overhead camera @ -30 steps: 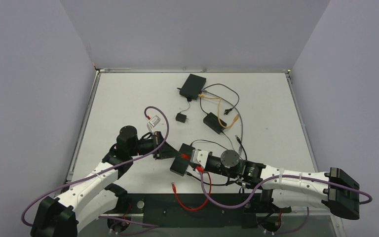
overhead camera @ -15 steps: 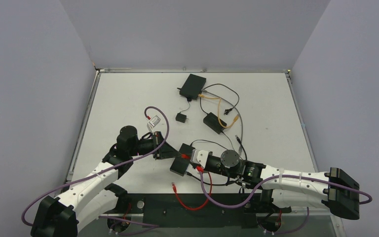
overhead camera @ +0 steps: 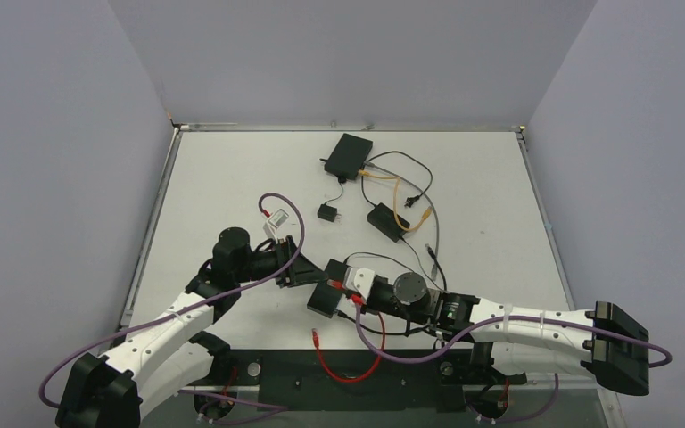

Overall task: Insert the plug into the switch port
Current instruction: Pick up the connector from the center of the board, then insert the connector into the switch port.

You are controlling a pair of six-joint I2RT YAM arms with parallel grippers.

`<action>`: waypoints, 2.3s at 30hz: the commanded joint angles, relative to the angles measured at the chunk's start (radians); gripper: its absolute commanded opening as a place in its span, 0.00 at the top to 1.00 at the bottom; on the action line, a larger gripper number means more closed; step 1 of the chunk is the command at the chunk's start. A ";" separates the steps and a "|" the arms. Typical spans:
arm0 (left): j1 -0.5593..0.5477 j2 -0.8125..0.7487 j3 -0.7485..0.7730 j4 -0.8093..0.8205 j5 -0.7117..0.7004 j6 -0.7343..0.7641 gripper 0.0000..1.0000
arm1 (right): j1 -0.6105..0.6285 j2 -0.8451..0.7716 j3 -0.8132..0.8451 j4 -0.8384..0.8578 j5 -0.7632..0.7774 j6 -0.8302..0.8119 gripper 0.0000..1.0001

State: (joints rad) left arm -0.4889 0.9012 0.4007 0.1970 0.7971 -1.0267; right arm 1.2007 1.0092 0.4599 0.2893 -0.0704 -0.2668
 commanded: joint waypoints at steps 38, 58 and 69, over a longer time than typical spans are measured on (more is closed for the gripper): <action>0.020 0.408 0.104 0.021 -0.353 0.290 0.57 | -0.070 0.281 -0.106 0.087 0.239 0.496 1.00; 0.019 0.526 0.144 0.015 -0.320 0.330 0.57 | -0.070 0.374 -0.073 0.140 0.194 0.449 1.00; 0.006 0.552 0.141 0.023 -0.280 0.335 0.58 | -0.069 0.381 -0.062 0.145 0.181 0.436 1.00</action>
State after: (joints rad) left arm -0.4763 1.4460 0.5079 0.1764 0.4843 -0.7170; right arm 1.1328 1.3888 0.3679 0.3737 0.1188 0.1799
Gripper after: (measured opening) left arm 0.426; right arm 0.119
